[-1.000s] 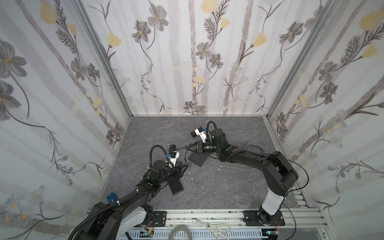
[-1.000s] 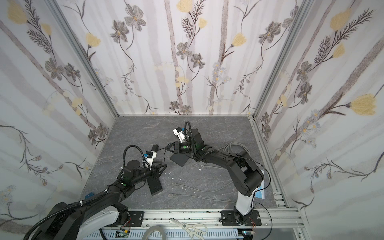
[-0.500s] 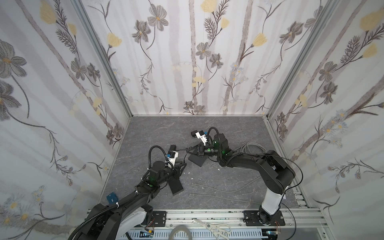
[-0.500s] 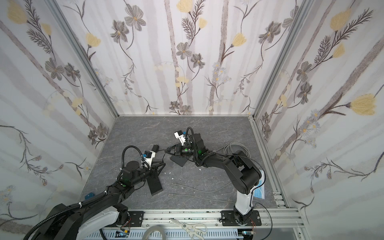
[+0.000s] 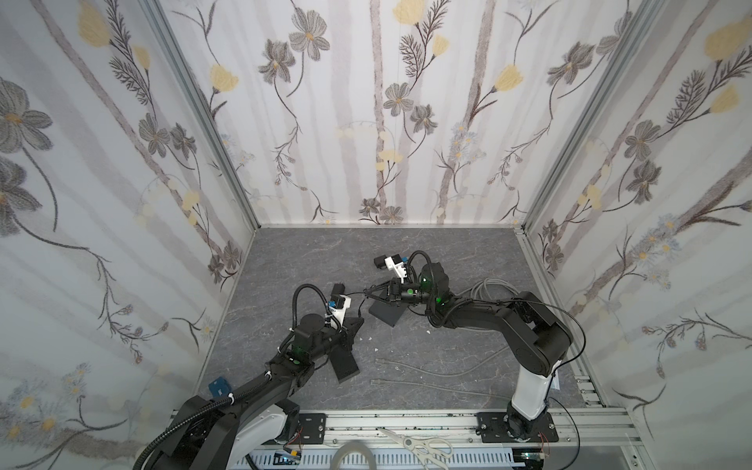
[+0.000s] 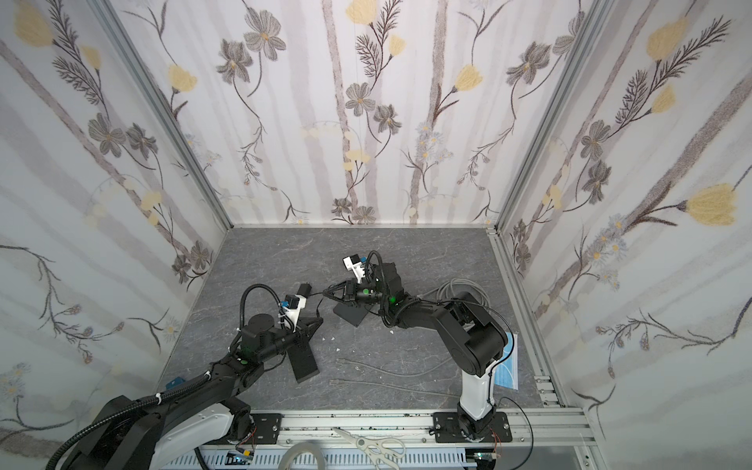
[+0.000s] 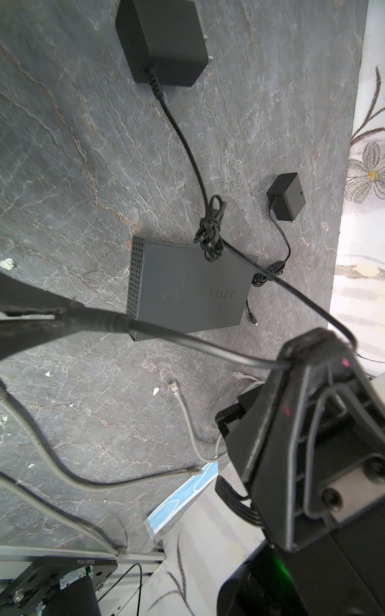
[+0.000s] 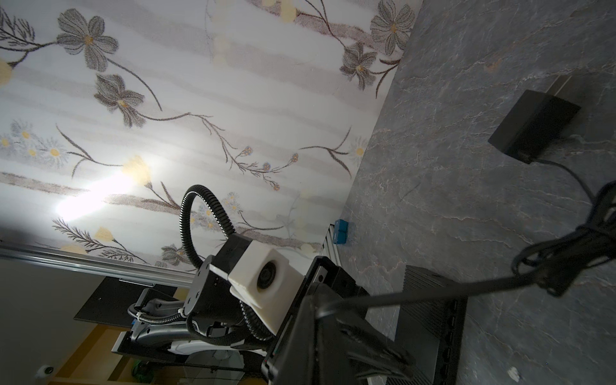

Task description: Insert the plug into the switch port

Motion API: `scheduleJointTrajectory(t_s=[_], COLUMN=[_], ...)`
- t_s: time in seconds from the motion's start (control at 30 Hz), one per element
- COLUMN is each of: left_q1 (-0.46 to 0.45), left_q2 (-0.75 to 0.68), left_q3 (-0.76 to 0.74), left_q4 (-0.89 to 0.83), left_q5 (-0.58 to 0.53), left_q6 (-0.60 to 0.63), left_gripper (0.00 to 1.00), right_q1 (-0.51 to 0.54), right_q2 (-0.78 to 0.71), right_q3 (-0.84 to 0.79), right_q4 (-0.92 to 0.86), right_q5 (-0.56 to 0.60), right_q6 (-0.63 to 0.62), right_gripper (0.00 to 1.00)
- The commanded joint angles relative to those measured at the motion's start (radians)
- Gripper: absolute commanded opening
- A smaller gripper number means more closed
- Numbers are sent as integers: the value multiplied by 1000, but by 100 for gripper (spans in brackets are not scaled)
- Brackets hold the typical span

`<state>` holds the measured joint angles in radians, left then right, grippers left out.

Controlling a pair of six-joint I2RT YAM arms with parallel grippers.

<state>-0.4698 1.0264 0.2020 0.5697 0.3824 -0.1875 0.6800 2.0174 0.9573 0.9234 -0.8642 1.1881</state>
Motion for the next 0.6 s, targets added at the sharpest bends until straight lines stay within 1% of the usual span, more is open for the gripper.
scheduleJointTrajectory(t_s=[0.0,0.13,0.2,0.27,0.3,0.33,0.4,0.43,0.47,0.57], left_q1=[1,1,0,0,0,1,1,0,0,-1], left_q2=[-14,-46,-73,-110,-133,-155,-196,-214,-225,-235], left_q3=[5,2,7,12,14,17,22,19,13,4], left_q4=[20,-3,-38,-89,-117,-149,-201,-216,-216,-211], left_q5=[-5,-18,-17,-19,-20,-22,-23,-23,-24,-28], left_q6=[-1,10,19,28,29,30,33,31,28,26], left_gripper=[0,0,0,0,0,0,0,0,0,0], right_q1=[-2,-8,-13,-24,-27,-29,-27,-26,-26,-23], right_q2=[3,-1,-11,-38,-60,-81,-115,-130,-141,-187], right_q3=[-2,-9,-10,-1,14,39,88,108,117,130], right_q4=[30,2,-46,-170,-276,-399,-606,-672,-708,-798], right_q5=[2,7,20,57,90,141,239,279,294,347], right_q6=[1,-21,-58,-156,-231,-335,-497,-556,-592,-709], right_gripper=[3,5,13,17,19,21,24,26,29,41])
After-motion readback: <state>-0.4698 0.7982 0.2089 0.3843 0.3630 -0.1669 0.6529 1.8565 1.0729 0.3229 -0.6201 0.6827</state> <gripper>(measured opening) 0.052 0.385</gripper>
